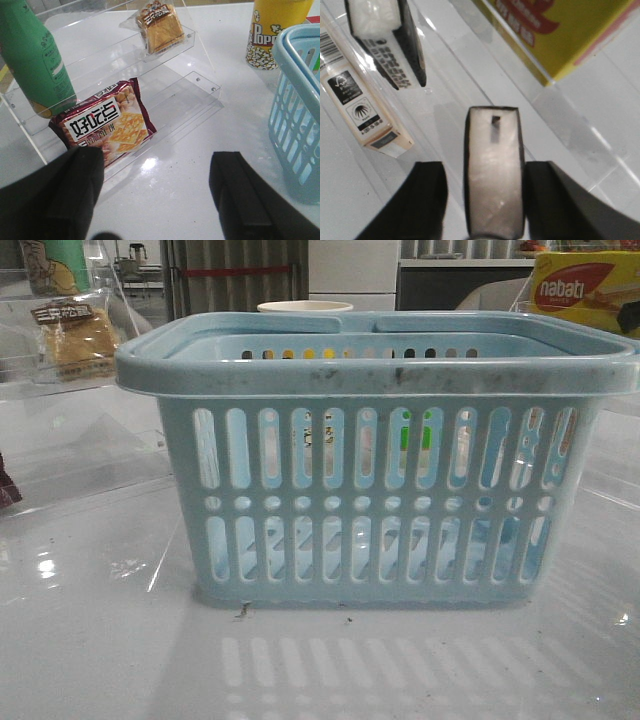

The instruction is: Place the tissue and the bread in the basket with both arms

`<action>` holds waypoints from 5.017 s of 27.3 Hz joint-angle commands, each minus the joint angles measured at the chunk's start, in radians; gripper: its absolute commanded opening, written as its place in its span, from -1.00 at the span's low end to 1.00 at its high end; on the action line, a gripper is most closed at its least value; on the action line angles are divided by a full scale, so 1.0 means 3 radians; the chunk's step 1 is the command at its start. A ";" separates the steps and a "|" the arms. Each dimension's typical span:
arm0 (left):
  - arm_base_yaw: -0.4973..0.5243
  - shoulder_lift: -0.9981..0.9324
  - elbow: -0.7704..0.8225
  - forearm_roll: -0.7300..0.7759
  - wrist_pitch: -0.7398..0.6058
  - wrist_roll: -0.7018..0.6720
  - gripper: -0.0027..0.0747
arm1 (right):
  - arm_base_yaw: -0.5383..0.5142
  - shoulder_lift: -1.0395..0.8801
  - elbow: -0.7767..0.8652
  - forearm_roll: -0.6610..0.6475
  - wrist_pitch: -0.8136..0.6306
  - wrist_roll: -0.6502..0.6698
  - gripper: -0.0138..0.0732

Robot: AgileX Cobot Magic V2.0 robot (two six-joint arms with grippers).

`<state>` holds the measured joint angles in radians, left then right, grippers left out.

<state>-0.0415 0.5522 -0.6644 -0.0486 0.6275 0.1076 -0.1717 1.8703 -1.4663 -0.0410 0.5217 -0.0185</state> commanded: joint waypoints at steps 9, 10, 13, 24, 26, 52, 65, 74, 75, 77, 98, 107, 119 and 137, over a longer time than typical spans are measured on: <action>-0.0027 0.0031 -0.0092 -0.0023 -0.0260 -0.0021 0.38 | -0.0016 -0.0426 -0.0128 0.0030 -0.0149 0.0002 -0.28; -0.0027 0.0031 -0.0092 -0.0023 -0.0260 -0.0021 0.38 | -0.0009 -0.0495 -0.0128 0.0064 -0.0148 0.0002 -0.28; -0.0027 0.0031 -0.0092 -0.0023 -0.0260 -0.0021 0.38 | 0.0026 -0.0749 -0.0128 0.0189 -0.0097 0.0002 -0.28; -0.0027 0.0031 -0.0092 -0.0023 -0.0260 -0.0021 0.38 | 0.0620 -0.1796 -0.0128 0.0330 0.0318 0.0002 -0.28; -0.0027 0.0031 -0.0092 -0.0023 -0.0260 -0.0021 0.38 | 0.0829 -0.1911 -0.0128 0.0330 0.0367 0.0002 -0.28; -0.0027 0.0031 -0.0092 -0.0023 -0.0260 -0.0021 0.38 | 0.2114 -0.0734 0.0243 0.0461 0.0259 0.0002 0.46; -0.0027 0.0031 -0.0092 -0.0023 -0.0260 -0.0021 0.38 | 0.2114 -0.1784 0.0667 0.0392 0.0142 -0.0333 0.52; -0.0027 0.0031 -0.0092 -0.0023 -0.0261 -0.0021 0.38 | 0.2114 -0.2912 0.1438 0.0254 0.0361 -0.0373 0.52; -0.0027 0.0031 -0.0092 -0.0023 -0.0261 -0.0021 0.38 | 0.2114 -0.3026 0.1509 0.0245 0.0423 -0.0373 0.52; -0.0027 0.0031 -0.0092 -0.0023 -0.0314 -0.0021 0.38 | 0.2114 -0.3226 0.1656 0.0244 0.0534 -0.0373 0.52; -0.0027 0.2762 -0.1729 -0.0112 -0.0836 -0.0025 0.57 | 0.2114 -0.3648 0.1866 0.0244 0.0607 -0.0373 0.52; -0.0027 0.3915 -0.2745 -0.0106 -0.0844 -0.0025 0.57 | 0.2114 -0.3648 0.1866 0.0244 0.0610 -0.0373 0.52; -0.0027 0.4722 -0.3377 -0.0097 -0.1102 -0.0025 0.56 | 0.2114 -0.3648 0.1866 0.0244 0.0610 -0.0373 0.52; -0.0027 0.4518 -0.3374 -0.0097 -0.0865 -0.0025 -0.70 | 0.2114 -0.3648 0.1866 0.0244 0.0610 -0.0373 0.52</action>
<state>-0.0464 2.0073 -1.6403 -0.0718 0.3980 0.1076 0.4625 0.7796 -0.8802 0.0425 0.7696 -0.1209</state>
